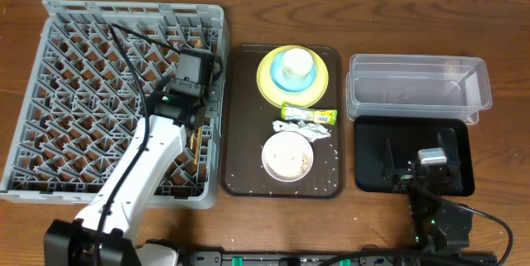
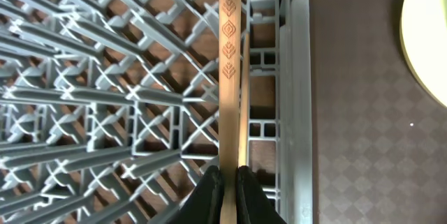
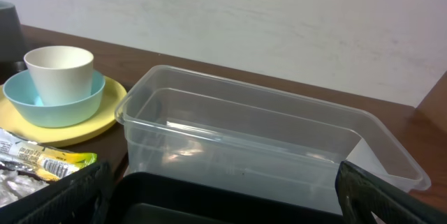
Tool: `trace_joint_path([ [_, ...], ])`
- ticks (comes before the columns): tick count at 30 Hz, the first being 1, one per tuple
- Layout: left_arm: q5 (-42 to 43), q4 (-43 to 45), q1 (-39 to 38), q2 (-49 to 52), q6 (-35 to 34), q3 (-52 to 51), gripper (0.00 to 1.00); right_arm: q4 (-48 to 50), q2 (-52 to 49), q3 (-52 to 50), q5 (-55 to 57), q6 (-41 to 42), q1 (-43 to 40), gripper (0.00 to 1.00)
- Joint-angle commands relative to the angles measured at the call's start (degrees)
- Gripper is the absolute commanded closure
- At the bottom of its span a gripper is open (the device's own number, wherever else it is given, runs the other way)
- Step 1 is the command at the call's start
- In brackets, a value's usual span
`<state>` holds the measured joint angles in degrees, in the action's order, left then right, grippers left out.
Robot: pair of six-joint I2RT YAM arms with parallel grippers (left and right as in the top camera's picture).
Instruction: Sort waste into correct bins and load items into the dishwasher
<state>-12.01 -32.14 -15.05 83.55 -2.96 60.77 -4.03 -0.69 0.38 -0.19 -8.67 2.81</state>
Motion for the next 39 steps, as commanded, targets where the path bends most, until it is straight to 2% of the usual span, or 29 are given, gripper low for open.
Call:
trace_joint_path([
  [1,1.07,-0.42,0.26,1.95,-1.88,-0.02,0.92,-0.24,0.31,-0.09,-0.07,-0.63,0.37,0.01],
  [5,1.05,-0.37,0.26,2.75,-1.86,-0.17,0.92,-0.26,0.31,-0.09,-0.07,-0.61,0.37,0.01],
  [6,1.05,-0.37,0.26,2.75,-1.86,-0.17,0.85,-0.24,0.31,-0.09,-0.07,-0.61,0.37,0.01],
  [7,1.05,-0.37,0.26,2.75,-1.86,-0.17,0.74,-0.24,0.31,-0.09,-0.07,-0.63,0.37,0.01],
  [8,1.05,-0.31,0.26,2.75,-1.86,-0.17,0.58,-0.24,0.31,-0.09,-0.07,-0.61,0.37,0.01],
  [10,1.05,0.04,0.26,2.71,-1.88,-0.15,0.47,-0.24,0.31,-0.09,-0.07,-0.61,0.37,0.01],
  [12,1.05,0.33,0.26,2.43,-2.03,-0.07,0.42,-0.26,0.31,-0.09,-0.07,-0.61,0.37,0.01],
  [16,1.07,0.48,0.26,0.55,-3.34,0.35,0.36,-0.24,0.31,-0.09,-0.07,-0.61,0.37,0.01],
  [26,1.05,-5.64,0.26,-14.10,-16.13,0.35,0.27,0.83,0.31,-0.07,-0.07,-0.66,0.37,0.01],
  [33,1.01,-10.67,0.26,-26.58,-17.33,0.33,0.25,1.53,0.31,-0.09,-0.63,-0.57,0.37,0.01],
  [34,1.03,-11.39,0.26,-27.87,-17.31,0.33,0.18,2.27,0.31,-0.07,-4.07,0.46,0.37,0.01],
  [35,1.03,-12.20,0.26,-28.83,-17.31,0.33,0.15,3.02,0.31,-0.07,-7.80,1.97,0.37,0.01],
  [39,1.05,-16.26,0.24,-31.10,-17.31,0.33,0.13,3.21,0.31,-0.07,-22.29,4.33,0.37,0.01],
])
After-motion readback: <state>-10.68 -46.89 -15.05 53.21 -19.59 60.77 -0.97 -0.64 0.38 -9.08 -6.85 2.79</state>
